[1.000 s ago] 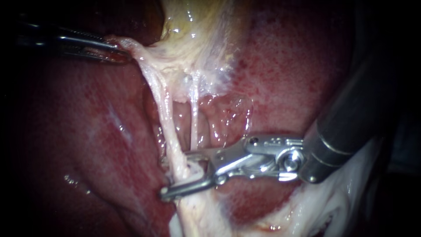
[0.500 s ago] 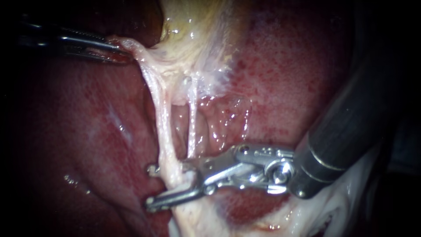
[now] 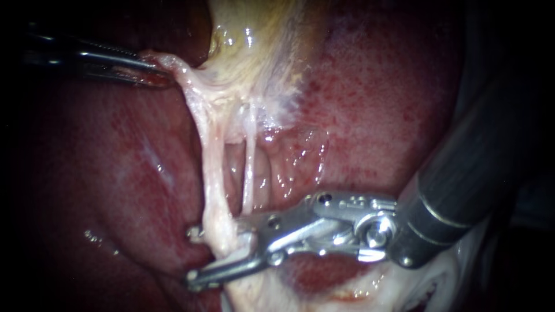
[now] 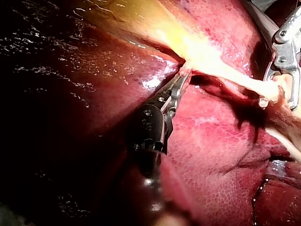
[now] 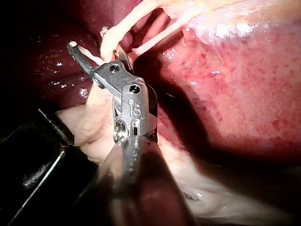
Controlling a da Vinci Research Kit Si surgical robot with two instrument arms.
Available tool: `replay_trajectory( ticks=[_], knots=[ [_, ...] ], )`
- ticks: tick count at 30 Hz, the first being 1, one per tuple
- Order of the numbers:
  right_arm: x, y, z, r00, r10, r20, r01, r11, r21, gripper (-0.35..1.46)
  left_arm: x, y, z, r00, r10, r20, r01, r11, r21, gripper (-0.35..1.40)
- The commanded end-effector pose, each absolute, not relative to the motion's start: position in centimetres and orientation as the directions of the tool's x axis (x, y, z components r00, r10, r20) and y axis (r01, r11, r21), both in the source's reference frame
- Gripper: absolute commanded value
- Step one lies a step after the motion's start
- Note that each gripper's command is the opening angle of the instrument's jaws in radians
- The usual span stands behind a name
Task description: Clipping first clip left tube
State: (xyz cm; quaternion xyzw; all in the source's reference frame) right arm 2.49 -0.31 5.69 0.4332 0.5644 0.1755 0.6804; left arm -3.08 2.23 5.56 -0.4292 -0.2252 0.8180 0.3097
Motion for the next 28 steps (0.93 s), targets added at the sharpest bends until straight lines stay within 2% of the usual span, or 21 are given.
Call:
replay_trajectory(
  ticks=[1,3,10,28],
  knots=[
    [2.48,-0.30,5.69,0.302,0.732,-0.611,0.248,0.559,0.792,0.25,-3.09,2.23,5.56,-0.440,0.700,-0.563,-0.313,-0.707,-0.635,-0.35],
    [2.46,-0.29,5.68,0.305,0.739,-0.601,0.245,0.549,0.799,0.17,-3.09,2.23,5.56,-0.440,0.700,-0.563,-0.313,-0.707,-0.635,-0.35],
    [2.42,-0.28,5.67,0.325,0.762,-0.560,0.246,0.504,0.828,-0.33,-3.09,2.23,5.56,-0.440,0.700,-0.563,-0.313,-0.707,-0.635,-0.35],
    [2.36,-0.26,5.73,0.334,0.769,-0.546,0.247,0.487,0.838,-0.35,-3.10,2.24,5.58,-0.441,0.696,-0.566,-0.311,-0.711,-0.631,-0.35]
  ],
)
